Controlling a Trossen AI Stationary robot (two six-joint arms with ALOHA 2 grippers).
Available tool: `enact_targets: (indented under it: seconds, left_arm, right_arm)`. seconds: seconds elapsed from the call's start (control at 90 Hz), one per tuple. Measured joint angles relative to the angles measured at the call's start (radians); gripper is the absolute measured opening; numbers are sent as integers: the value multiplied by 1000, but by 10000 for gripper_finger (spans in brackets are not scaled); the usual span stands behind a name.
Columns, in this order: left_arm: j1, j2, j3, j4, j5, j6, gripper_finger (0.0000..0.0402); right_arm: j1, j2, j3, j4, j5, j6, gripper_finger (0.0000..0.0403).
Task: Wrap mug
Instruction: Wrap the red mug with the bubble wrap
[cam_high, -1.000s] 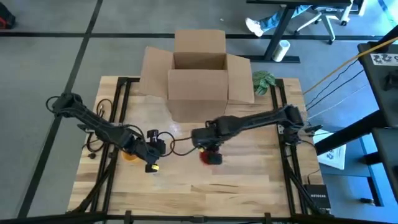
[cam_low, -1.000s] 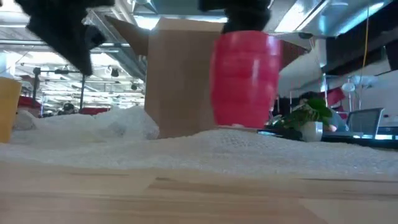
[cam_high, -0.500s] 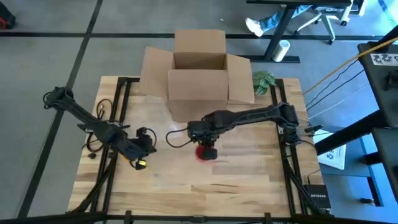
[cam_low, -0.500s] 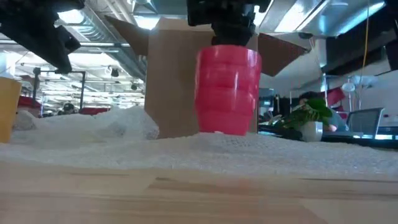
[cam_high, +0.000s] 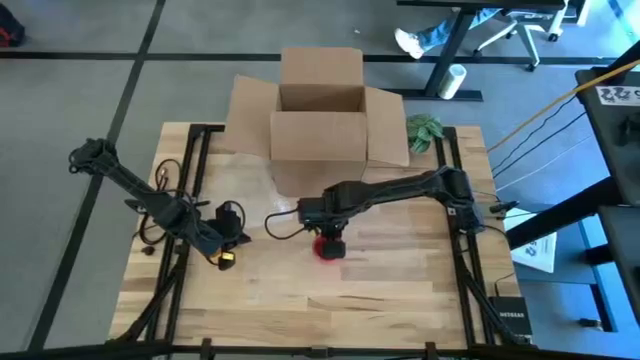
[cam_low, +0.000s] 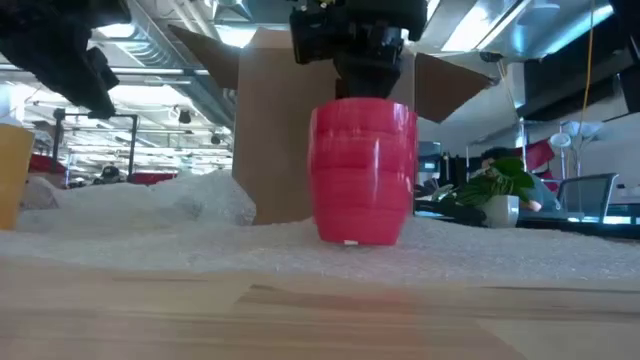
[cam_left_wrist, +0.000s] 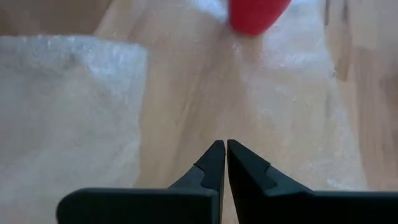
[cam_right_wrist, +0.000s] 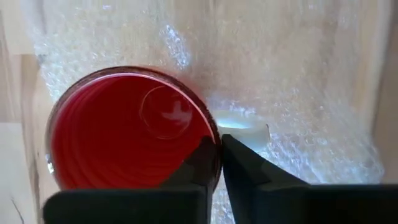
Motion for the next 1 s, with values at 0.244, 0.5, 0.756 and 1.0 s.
enact_targets:
  seconds: [0.244, 0.5, 0.756, 1.0]
  left_arm:
    - [0, 0, 0, 36, -1, 30, 0]
    - [4, 27, 0, 93, -30, 71, 0]
    - [38, 119, -11, 238, -30, 157, 0]
    - [54, 187, -11, 300, -28, 188, 0]
  right_arm:
    - [1, -6, 0, -6, 0, 2, 91]
    - [1, -21, 86, -106, 9, 1, 114]
    - [9, -24, 264, -320, 35, -7, 46]
    - [105, -108, 258, -388, 99, 96, 4]
